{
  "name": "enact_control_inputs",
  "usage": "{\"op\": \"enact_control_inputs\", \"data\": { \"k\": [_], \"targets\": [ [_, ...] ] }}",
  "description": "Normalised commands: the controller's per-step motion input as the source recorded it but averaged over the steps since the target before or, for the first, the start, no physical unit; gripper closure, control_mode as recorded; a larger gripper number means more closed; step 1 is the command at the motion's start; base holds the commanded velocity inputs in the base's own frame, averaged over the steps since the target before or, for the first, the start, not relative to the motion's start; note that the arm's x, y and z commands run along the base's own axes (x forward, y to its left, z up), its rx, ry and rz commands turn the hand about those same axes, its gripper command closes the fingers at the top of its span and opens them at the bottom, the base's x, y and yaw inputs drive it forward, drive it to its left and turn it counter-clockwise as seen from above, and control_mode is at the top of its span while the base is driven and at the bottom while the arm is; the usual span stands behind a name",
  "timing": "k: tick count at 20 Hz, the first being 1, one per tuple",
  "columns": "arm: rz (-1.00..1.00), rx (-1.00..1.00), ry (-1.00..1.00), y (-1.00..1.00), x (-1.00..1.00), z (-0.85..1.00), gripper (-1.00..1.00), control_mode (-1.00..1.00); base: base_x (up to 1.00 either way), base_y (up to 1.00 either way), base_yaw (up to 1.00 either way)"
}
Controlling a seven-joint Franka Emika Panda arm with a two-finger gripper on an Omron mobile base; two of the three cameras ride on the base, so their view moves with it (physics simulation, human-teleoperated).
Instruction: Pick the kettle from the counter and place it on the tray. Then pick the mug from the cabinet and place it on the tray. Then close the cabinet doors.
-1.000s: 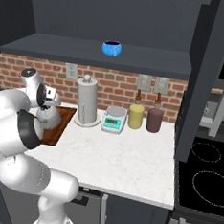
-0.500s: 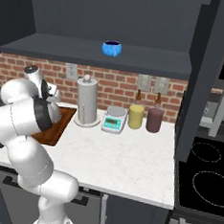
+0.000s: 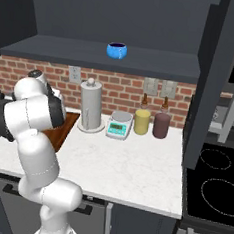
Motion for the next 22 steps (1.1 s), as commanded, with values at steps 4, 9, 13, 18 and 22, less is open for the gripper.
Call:
{"op": "enact_control_inputs", "data": {
  "k": [4,9,13,18,22],
  "targets": [
    [0.0,0.0,0.0,0.0,0.28,-0.13,1.0,-1.0,0.0,0.0,0.0],
    [0.0,0.0,0.0,0.0,0.21,-0.1,1.0,-1.0,0.0,0.0,0.0],
    [0.0,0.0,0.0,0.0,0.18,-0.11,1.0,-1.0,0.0,0.0,0.0],
    [-0.01,0.0,0.0,-0.04,0.02,-0.17,-1.0,-1.0,0.0,0.0,0.0],
    [-0.04,0.0,0.0,-0.19,0.0,-0.04,-1.0,-1.0,0.0,0.0,0.0]
  ]
}}
